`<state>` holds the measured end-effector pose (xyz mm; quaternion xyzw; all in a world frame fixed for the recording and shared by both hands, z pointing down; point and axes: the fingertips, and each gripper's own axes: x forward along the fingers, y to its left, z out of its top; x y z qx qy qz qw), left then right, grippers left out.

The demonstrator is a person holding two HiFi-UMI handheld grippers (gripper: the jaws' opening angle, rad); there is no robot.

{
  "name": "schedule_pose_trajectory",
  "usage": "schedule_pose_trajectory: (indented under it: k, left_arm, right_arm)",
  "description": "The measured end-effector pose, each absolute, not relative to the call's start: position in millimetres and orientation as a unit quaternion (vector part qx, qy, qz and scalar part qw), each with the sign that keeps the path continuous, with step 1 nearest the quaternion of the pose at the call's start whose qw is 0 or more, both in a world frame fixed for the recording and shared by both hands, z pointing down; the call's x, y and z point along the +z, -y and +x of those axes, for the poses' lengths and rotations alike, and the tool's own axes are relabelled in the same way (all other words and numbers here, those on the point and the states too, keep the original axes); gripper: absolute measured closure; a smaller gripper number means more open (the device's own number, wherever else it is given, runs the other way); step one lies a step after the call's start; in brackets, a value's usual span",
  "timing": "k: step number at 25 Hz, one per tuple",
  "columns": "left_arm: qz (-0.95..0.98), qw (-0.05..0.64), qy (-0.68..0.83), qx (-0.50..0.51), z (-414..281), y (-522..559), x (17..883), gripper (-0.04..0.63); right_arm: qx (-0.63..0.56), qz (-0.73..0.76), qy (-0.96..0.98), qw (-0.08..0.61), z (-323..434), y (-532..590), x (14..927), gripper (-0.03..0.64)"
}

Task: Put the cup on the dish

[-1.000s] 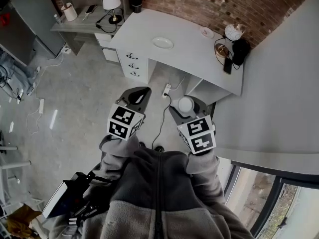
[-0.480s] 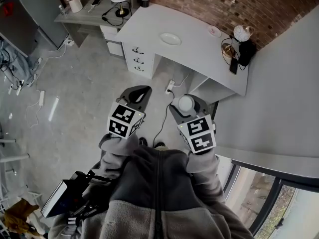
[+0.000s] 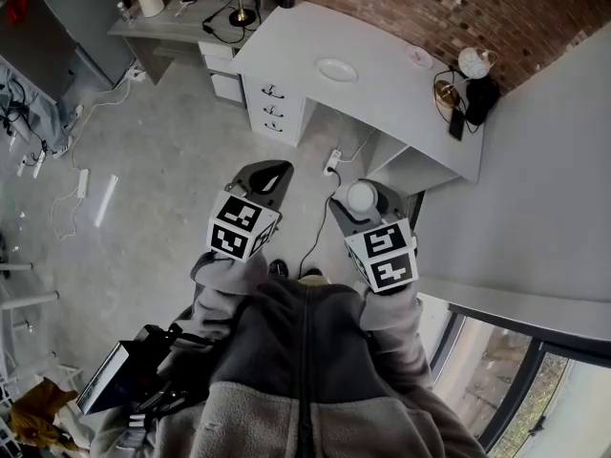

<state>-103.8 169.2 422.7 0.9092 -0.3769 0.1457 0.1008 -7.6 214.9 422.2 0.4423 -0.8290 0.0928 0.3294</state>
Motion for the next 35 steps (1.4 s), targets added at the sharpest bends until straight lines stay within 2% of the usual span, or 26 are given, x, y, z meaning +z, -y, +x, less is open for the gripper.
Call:
schedule_pose_trajectory:
  k: [10,28,35]
  left_arm:
    - [0.911,0.092,0.376,0.141,-100.1,-167.6,417.1,0.589]
    - [0.898,0.117,0.398,0.149,-116.4,-168.8,433.3,0.589]
    - [0.882,0.114,0.429,0.159,-126.9,-108.7,440.2,0.589]
  right_arm:
    - [0.089,0.45,0.827,0.324,-3.7,-213.4,418.6,0.36]
    - [0.127,0.456,0.819,0.324,13.2,-218.4,438.3,0.36]
    - [0.125,0.44,0.831,0.317,22.0,-142.5,454.7,0.36]
